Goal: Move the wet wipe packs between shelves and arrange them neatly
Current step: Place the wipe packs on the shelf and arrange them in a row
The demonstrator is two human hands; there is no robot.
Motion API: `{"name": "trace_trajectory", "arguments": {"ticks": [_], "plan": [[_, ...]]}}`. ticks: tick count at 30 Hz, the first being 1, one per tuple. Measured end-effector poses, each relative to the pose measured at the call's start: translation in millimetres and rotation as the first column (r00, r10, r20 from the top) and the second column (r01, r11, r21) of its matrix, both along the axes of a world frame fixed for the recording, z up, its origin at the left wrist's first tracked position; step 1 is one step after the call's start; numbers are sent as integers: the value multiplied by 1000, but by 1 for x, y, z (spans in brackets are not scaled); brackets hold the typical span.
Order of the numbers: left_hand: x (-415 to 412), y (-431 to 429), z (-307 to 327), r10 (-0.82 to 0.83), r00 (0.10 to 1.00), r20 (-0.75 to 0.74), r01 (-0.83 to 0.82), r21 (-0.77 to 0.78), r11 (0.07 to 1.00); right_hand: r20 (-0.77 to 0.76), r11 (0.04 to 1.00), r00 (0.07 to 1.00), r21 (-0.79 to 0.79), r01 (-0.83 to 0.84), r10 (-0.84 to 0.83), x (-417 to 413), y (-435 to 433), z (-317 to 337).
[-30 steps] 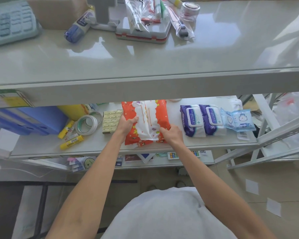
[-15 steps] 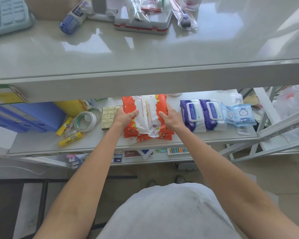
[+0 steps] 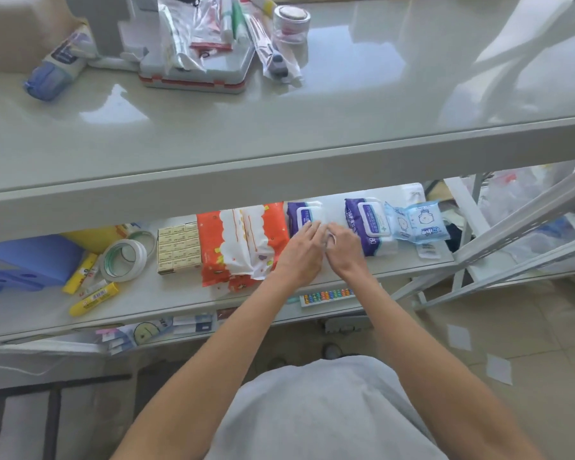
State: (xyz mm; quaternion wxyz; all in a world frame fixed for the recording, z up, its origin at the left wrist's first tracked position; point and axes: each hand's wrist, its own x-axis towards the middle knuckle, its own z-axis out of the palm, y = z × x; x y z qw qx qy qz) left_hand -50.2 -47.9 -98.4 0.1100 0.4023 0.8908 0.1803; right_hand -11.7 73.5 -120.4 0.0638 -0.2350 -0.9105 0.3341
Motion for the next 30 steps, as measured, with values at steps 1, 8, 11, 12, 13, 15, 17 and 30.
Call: {"name": "trace_trajectory", "arguments": {"ticks": [1, 8, 11, 12, 13, 15, 17, 30], "plan": [[-3, 3, -4, -14, 1000, -10, 13, -70, 997, -18, 997, 997, 16, 80, -80, 4, 14, 4], [-4, 8, -19, 37, 999, 29, -27, -274, 961, 102, 963, 975, 208, 171, -195, 21, 56, -16], [2, 7, -19, 81, 996, 41, -66, -284, 956, 129, 975, 982, 192, 115, -142, 20, 39, -16], [4, 7, -18, 89, 995, 47, -72, -291, 954, 123, 980, 986, 179, 87, -110, 19, 33, -14], [5, 7, -17, 98, 994, 53, -79, -294, 952, 118, 984, 990, 166, 62, -83, 17, 26, -13], [7, 9, -12, 124, 990, 63, -99, -304, 947, 131, 990, 991, 139, 9, -27, 11, 12, -12], [7, 13, -6, 170, 982, 79, -140, -299, 944, 126, 994, 991, 99, -48, 35, 5, 12, -11], [10, 100, -2, 101, 994, 44, -94, -132, 987, 245, 955, 950, 268, 126, -194, 25, 119, -60]]}}
